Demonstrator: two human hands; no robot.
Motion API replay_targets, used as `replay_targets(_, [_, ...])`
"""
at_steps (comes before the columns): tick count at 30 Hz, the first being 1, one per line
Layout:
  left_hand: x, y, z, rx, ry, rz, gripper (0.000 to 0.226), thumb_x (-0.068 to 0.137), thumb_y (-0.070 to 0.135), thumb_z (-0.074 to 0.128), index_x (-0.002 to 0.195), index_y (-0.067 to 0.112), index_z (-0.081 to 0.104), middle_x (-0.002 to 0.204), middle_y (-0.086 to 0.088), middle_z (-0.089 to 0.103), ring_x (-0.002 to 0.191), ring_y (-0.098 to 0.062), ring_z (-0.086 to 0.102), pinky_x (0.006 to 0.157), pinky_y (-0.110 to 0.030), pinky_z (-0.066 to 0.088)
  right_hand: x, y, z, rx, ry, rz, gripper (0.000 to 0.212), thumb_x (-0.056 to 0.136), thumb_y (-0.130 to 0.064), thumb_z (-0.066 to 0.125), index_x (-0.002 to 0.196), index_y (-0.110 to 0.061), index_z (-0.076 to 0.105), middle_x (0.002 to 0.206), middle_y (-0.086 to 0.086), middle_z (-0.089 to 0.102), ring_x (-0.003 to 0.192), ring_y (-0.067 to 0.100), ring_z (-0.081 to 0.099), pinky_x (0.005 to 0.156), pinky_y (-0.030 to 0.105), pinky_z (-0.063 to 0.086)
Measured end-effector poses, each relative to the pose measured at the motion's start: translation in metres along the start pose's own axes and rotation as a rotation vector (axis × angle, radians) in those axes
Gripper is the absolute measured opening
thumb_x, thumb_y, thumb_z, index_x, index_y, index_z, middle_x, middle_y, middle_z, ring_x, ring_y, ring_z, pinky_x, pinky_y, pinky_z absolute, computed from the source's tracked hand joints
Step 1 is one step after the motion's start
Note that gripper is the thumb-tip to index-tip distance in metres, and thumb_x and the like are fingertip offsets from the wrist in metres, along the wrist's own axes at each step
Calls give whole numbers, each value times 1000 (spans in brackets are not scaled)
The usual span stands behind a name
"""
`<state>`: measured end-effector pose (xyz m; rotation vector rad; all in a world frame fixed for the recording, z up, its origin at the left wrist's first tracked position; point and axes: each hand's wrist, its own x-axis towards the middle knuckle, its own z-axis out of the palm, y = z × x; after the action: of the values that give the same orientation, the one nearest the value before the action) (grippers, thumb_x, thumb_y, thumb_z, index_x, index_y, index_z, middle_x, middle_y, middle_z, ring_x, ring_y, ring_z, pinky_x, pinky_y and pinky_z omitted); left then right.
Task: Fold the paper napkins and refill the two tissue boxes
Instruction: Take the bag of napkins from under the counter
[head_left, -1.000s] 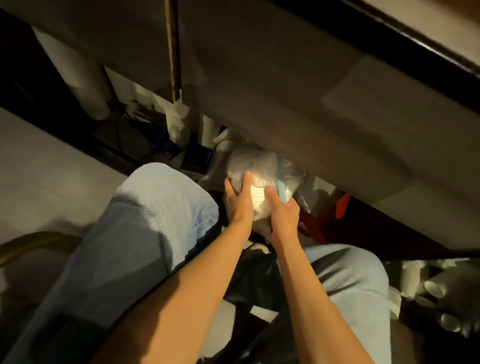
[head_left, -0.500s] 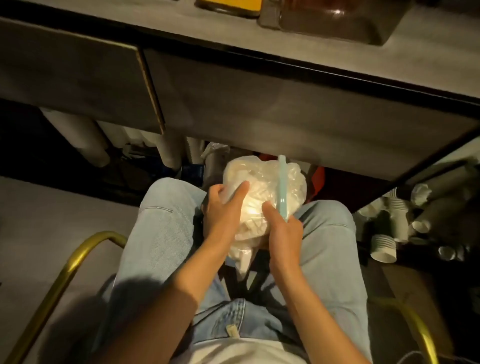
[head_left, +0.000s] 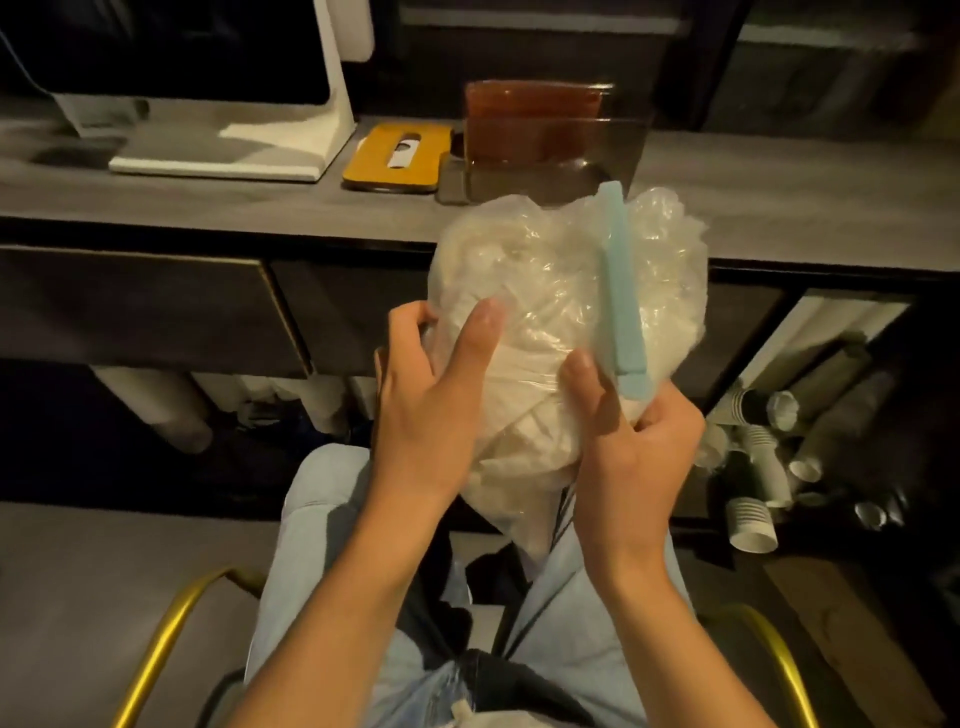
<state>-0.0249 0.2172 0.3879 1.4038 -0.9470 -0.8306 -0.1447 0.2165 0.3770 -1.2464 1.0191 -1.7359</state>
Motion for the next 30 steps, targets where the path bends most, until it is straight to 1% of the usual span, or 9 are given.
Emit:
replay_targets(3, [13, 33, 19, -17, -28, 94, 68, 63, 88, 49, 114, 43, 53, 124, 5, 59, 110, -9, 61, 97, -41, 52, 32, -23, -5, 45, 28, -72, 54, 80, -43, 70, 59, -3, 40, 52, -4, 39, 49, 10, 34, 45, 26, 28])
replay_targets(9, [46, 88, 70, -44, -148, 208, 73, 61, 91, 51, 114, 41, 53, 126, 4, 60, 114, -16, 61, 99, -48, 51, 105, -72, -27, 44, 106, -188, 48, 78, -44, 70, 58, -6, 49, 52, -3, 47, 48, 14, 41, 45, 29, 32])
replay_targets(11, [56, 104, 89, -78, -190, 251, 71, 63, 89, 51, 115, 40, 53, 126, 3, 60, 112, -15, 62, 98, -47, 52, 126, -84, -38, 43, 104, -226, 52, 79, -45, 71, 66, 2, 53, 59, 13, 56, 52, 32, 50, 47, 42, 40])
replay_targets(13, [71, 117, 113, -103, -228, 285, 73, 63, 89, 51, 118, 40, 52, 126, 3, 59, 113, -15, 62, 98, -47, 52, 153, -92, -48, 51, 99, -250, 49, 80, -46, 72, 78, 2, 62, 76, 23, 65, 69, 45, 62, 56, 53, 51])
replay_targets(15, [89, 126, 140, -116, -259, 308, 76, 64, 88, 52, 121, 38, 51, 128, 1, 58, 114, -16, 61, 99, -48, 52, 184, -93, -57, 62, 95, -244, 34, 82, -42, 74, 90, -9, 69, 86, 12, 73, 81, 33, 71, 64, 45, 58])
replay_targets(18, [121, 128, 182, -155, -315, 263, 80, 68, 84, 52, 127, 31, 50, 128, 2, 58, 114, -14, 61, 99, -46, 53, 234, -78, -73, 71, 78, -193, 23, 89, -36, 70, 105, -20, 67, 97, 1, 76, 93, 20, 73, 74, 32, 59])
replay_targets(22, [168, 116, 236, -197, -358, 201, 68, 82, 75, 51, 128, 26, 50, 125, 4, 60, 109, -9, 63, 92, -37, 55, 302, -38, -95, -8, 82, -156, 21, 95, -28, 65, 114, -19, 66, 103, 2, 75, 97, 19, 72, 85, 44, 60])
replay_targets(25, [205, 110, 272, -191, -371, 166, 63, 92, 68, 47, 134, 20, 46, 123, 4, 58, 102, -4, 59, 76, -23, 49, 347, -7, -104, -23, 54, -129, 16, 98, -22, 61, 114, -25, 64, 109, 4, 73, 102, 22, 70, 90, 52, 57])
replay_targets(30, [271, 106, 324, -183, -456, 101, 55, 96, 62, 44, 134, 23, 38, 124, 4, 56, 102, -6, 58, 74, -25, 48, 413, 26, -113, -17, -18, -119, 29, 100, -17, 57, 128, -24, 56, 118, -1, 69, 108, 15, 68, 88, 35, 59])
